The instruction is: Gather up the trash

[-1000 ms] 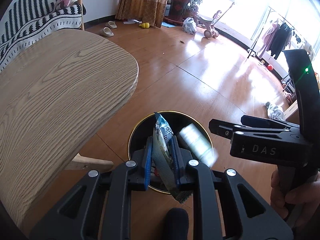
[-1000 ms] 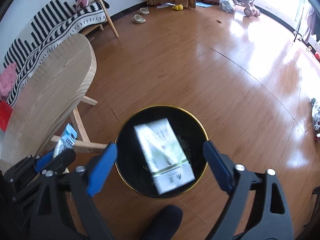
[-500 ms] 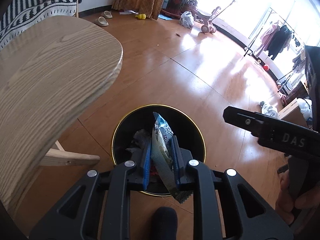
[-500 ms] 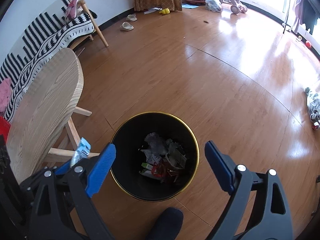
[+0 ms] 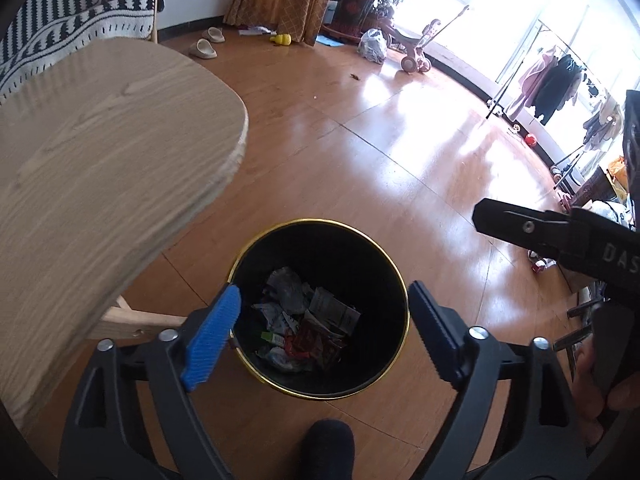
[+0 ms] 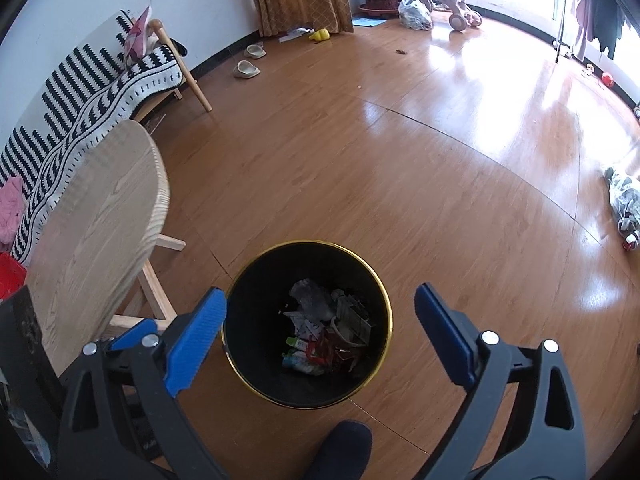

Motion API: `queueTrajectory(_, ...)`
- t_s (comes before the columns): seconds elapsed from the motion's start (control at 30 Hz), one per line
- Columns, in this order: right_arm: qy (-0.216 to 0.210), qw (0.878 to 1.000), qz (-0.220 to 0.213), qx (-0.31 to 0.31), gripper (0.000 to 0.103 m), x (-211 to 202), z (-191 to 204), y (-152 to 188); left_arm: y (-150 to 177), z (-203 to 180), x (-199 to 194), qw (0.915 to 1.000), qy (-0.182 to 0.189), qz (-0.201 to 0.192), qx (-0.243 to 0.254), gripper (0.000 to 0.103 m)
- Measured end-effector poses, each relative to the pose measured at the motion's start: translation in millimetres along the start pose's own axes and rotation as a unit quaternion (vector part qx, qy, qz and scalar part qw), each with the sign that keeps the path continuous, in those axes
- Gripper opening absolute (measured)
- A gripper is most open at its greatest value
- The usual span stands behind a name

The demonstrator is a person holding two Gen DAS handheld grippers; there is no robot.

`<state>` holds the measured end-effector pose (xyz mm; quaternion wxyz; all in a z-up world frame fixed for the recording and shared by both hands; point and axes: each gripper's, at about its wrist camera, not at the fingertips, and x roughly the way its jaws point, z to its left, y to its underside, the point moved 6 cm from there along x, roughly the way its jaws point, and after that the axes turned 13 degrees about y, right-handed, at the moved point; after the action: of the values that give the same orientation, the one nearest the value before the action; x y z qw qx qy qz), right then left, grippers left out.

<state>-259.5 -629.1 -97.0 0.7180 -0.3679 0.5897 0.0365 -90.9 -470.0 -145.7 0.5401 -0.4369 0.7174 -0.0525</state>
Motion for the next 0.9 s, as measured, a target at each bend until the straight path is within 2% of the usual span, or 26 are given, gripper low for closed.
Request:
queueTrajectory(0.17, -0.019, 0.999, -0.031, -0.035, 0.095, -31, 41, -9, -6, 20, -62, 0.9984, -0.039, -0.039, 0.01, 0.095)
queueTrajectory(0.3, -0.036, 0.994, -0.057, -0.087, 0.095, -54, 96, -8, -2, 65, -137, 0.9906, -0.106, -0.086, -0.009, 0.096)
queueTrajectory(0.43, -0.067, 0.983, -0.074, -0.155, 0.095, -77, 179, 9, 20, 122, -218, 0.9744, -0.184, -0.123, -0.04, 0.096)
queueTrajectory(0.5, -0.083, 0.976, -0.082, -0.183, 0.095, -87, 216, 20, 34, 146, -252, 0.9676, -0.206, -0.134, -0.058, 0.096)
queueTrajectory(0.57, -0.103, 0.966, -0.091, -0.219, 0.096, -99, 260, 36, 51, 177, -291, 0.956, -0.242, -0.142, -0.086, 0.096)
queueTrajectory(0.73, -0.144, 0.943, -0.091, -0.285, 0.096, -115, 353, 81, 96, 233, -362, 0.9301, -0.289, -0.16, -0.16, 0.096)
queueTrajectory(0.83, -0.163, 0.93, -0.092, -0.318, 0.096, -125, 401, 105, 119, 260, -393, 0.9152, -0.315, -0.166, -0.188, 0.096)
queueTrajectory(0.9, -0.171, 0.922, -0.092, -0.334, 0.096, -130, 426, 118, 131, 271, -407, 0.9084, -0.328, -0.168, -0.197, 0.096)
